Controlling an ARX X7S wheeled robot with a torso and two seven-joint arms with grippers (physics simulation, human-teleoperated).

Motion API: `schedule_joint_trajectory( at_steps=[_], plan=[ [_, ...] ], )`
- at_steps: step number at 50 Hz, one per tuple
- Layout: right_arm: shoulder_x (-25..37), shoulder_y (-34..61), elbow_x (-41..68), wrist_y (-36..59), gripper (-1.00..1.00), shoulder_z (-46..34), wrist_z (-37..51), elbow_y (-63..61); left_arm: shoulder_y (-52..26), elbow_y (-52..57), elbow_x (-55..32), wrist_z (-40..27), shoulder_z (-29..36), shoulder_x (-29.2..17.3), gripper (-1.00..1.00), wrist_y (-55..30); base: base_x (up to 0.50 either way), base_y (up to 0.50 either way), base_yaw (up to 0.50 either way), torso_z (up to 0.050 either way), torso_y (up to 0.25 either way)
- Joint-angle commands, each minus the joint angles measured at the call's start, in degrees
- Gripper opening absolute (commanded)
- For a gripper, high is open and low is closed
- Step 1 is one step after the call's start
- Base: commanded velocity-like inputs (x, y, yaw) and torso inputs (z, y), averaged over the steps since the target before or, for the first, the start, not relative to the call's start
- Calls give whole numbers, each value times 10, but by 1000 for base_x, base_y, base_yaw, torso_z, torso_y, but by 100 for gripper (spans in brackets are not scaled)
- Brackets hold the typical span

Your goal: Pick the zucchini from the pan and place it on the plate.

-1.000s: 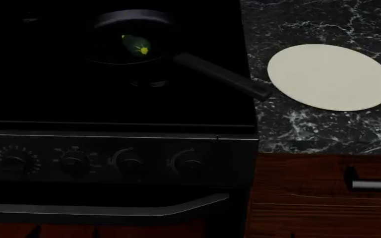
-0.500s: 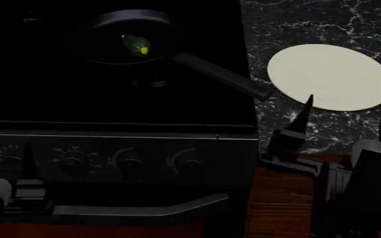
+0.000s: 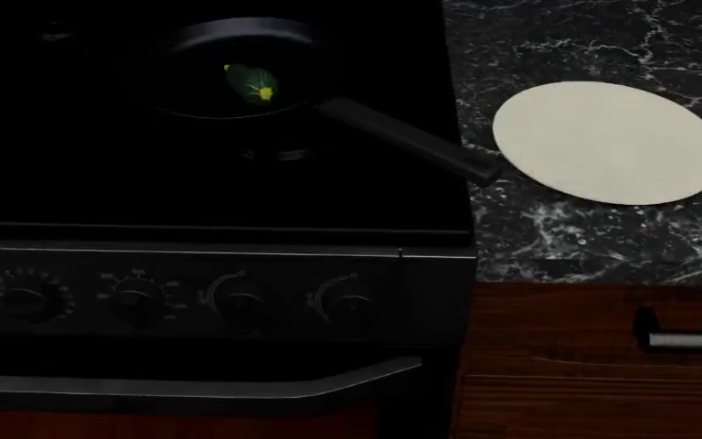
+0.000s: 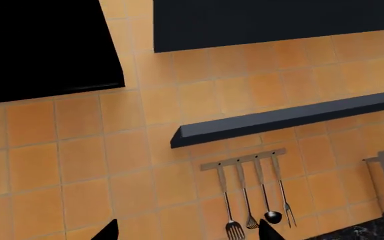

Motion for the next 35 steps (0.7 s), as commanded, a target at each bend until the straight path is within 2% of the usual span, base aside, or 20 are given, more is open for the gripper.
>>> schedule_joint_trajectory(
  at_steps=[1,10,11,17,21,22,25,35],
  plan=[
    [33,70,151,19,100,-5,119,86,-111,-139,128,147,-39,35,100,-46,0,0,0,0,0],
    [23,56,171,17,100,9,120,121,-110,-148,90,120,-53,35,100,-46,0,0,0,0,0],
    [23,55,175,13,100,11,117,119,-90,-130,77,107,-53,35,100,-46,266,0,0,0,0],
    [25,52,186,15,100,14,124,115,-73,-111,71,100,-50,35,100,-46,452,0,0,0,0],
    [26,51,190,14,100,9,130,117,-94,-132,76,108,-50,35,100,-46,473,0,0,0,0],
    [27,53,190,13,100,5,131,117,-69,-108,57,90,-50,35,100,-46,469,0,0,0,0],
    [27,55,194,11,100,2,134,119,-62,-102,38,70,-50,35,100,-46,470,0,0,0,0],
    [29,49,206,10,100,-5,144,121,-58,-100,26,65,-58,35,100,-46,470,0,0,0,0]
  ],
)
